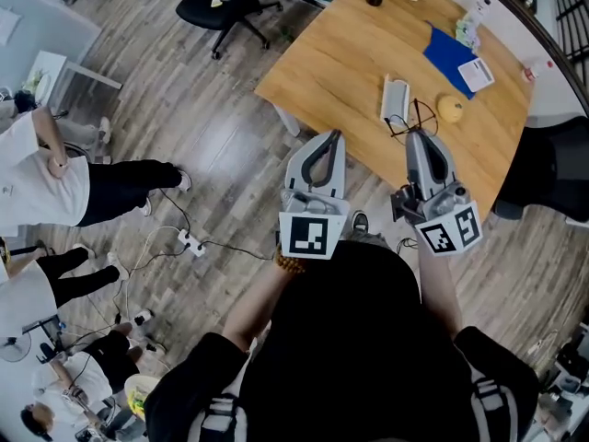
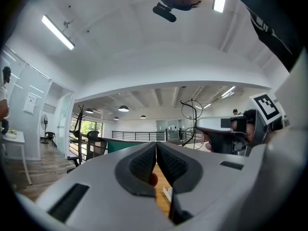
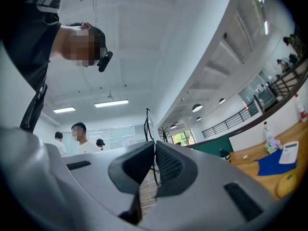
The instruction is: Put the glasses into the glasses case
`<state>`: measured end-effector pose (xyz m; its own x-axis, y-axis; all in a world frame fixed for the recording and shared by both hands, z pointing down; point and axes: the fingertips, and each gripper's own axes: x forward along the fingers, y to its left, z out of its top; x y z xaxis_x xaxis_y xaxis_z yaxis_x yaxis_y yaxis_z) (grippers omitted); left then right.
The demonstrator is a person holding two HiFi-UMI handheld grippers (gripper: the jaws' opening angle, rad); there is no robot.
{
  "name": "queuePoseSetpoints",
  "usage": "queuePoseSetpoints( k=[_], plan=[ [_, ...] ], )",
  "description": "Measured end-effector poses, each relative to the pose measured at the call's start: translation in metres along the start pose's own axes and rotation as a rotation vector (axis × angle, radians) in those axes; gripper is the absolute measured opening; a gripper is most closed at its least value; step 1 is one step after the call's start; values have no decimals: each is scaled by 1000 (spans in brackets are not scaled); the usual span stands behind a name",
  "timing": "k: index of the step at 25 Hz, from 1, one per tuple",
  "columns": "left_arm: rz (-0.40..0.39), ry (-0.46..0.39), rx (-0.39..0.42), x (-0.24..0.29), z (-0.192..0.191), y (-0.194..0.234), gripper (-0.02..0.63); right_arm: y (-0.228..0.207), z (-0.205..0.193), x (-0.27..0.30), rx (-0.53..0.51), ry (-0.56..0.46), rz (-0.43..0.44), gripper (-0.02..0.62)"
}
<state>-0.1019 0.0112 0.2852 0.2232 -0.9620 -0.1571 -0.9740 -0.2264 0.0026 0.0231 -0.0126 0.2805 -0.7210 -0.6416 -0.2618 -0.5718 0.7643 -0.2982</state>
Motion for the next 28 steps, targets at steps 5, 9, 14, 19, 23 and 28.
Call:
queuePoseSetpoints(
  k=[5,9,14,19,23,28],
  plan=[
    [-47,9,-21,1,-6,5,23,0,-6,-2,-3,-9,-63,15],
    [-81,21,-20,10,-15,5,23,-6,-12,-4,4,-6,-103,15],
    [-102,49,-26,37,-26,6,22,-33,-15,8,18,9,-130,15],
    [-114,73,19,82,-37,9,23,-77,-16,40,30,8,-107,15],
    [-145,110,59,109,-48,-3,23,-112,-18,52,53,-15,-107,15],
    [-179,128,103,148,-54,-13,23,-152,-20,69,70,-33,-110,15]
  ],
)
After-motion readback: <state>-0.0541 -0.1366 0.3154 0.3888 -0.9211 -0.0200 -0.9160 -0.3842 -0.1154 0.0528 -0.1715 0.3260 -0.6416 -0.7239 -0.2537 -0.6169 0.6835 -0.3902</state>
